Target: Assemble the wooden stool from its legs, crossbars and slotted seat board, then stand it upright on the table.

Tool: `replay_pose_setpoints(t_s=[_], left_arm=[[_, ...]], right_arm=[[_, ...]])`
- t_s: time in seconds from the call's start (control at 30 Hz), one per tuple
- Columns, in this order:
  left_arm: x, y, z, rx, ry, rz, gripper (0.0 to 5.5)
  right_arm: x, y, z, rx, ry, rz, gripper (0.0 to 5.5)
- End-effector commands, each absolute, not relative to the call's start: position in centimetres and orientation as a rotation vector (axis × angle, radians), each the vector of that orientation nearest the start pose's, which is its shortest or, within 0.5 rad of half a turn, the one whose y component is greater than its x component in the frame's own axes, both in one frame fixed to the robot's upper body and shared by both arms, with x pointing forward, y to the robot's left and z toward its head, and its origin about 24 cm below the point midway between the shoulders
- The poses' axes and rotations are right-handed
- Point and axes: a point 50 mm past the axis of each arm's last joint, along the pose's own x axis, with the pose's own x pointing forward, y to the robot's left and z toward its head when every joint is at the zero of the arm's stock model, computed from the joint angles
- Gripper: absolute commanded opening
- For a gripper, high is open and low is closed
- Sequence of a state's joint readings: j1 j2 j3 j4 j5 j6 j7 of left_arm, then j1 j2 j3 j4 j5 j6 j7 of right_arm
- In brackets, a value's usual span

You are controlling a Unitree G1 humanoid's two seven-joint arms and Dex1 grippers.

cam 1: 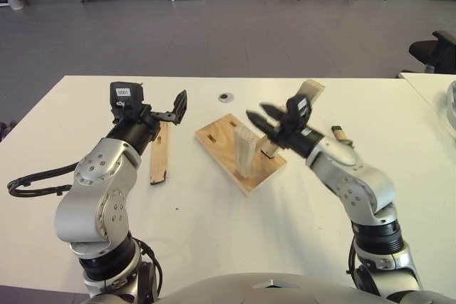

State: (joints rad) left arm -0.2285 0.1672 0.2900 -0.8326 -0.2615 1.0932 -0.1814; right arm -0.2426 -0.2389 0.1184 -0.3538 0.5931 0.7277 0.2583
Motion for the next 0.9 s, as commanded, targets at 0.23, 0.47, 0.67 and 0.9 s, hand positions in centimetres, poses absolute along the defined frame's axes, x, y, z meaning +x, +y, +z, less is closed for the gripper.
replay_pose_setpoints(t_s=[0.23, 0.47, 0.67, 0.9], left_arm=[[22.9, 17.6, 16.5, -0.054, 0.047, -0.128, 5.38], [23.4, 17.5, 16.4, -0.063, 0.023, -0.111, 5.38], [23.1, 17.4, 15.8, -0.071, 0.03, -0.097, 5.38], [23.2, 16.7, 15.1, -0.081, 0.065, -0.12, 5.38]], right_arm=[[25.3, -10.0, 9.2, 0.509, 0.332, 0.705, 2.47], [26.6, -10.2, 19.2, 0.353, -0.062, 0.909, 2.47], [25.5, -10.4, 13.6, 0.444, 0.151, 0.829, 2.47], [25.2, -10.6, 7.0, 0.494, 0.429, 0.677, 2.47]])
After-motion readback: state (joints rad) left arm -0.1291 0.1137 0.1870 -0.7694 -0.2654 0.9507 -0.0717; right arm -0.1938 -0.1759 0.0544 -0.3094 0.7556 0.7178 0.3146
